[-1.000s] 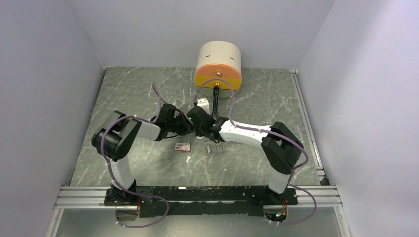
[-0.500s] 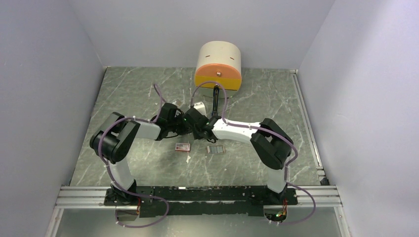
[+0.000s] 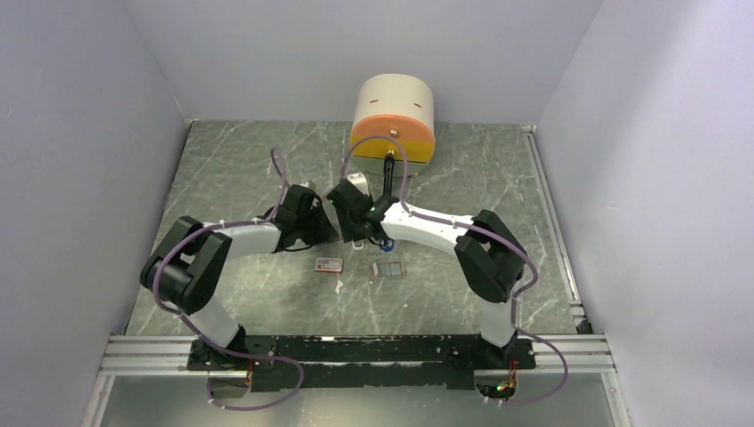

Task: Load the staples into the stapler

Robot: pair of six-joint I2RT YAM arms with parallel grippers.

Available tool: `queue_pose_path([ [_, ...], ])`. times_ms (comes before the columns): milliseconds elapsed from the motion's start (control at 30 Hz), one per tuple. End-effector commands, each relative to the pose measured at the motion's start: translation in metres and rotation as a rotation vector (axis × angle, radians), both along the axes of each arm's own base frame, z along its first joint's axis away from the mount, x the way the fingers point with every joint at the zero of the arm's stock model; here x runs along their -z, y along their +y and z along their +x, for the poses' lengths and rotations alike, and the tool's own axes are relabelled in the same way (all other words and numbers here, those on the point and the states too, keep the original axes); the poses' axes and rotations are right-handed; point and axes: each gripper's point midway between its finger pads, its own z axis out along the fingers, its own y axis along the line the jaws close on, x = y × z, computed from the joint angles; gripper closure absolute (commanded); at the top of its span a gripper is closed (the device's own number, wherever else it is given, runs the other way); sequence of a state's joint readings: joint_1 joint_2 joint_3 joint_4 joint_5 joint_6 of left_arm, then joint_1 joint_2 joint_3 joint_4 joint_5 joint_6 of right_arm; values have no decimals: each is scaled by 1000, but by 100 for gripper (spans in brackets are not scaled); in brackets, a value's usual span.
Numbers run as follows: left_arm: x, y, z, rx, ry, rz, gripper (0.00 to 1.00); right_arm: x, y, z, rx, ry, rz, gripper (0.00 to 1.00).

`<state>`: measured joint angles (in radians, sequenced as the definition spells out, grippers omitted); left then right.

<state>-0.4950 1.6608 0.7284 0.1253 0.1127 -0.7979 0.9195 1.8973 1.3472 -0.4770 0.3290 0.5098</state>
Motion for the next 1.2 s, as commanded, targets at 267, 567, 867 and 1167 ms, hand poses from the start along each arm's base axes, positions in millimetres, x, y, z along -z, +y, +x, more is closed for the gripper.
queue_pose_path([
  [267, -22, 35, -23, -39, -25, 114, 58, -103, -30, 58, 92, -231, 129, 35],
  [567, -74, 48, -47, -38, -127, 64, 21, -140, -77, 114, 215, -397, 65, 18],
  [867, -103, 43, -67, 23, -174, -20, 7, -126, -86, 164, 246, -425, -20, 20],
  [1167, -104, 37, -73, 57, -163, -49, 9, -107, -88, 192, 278, -401, -40, 38],
])
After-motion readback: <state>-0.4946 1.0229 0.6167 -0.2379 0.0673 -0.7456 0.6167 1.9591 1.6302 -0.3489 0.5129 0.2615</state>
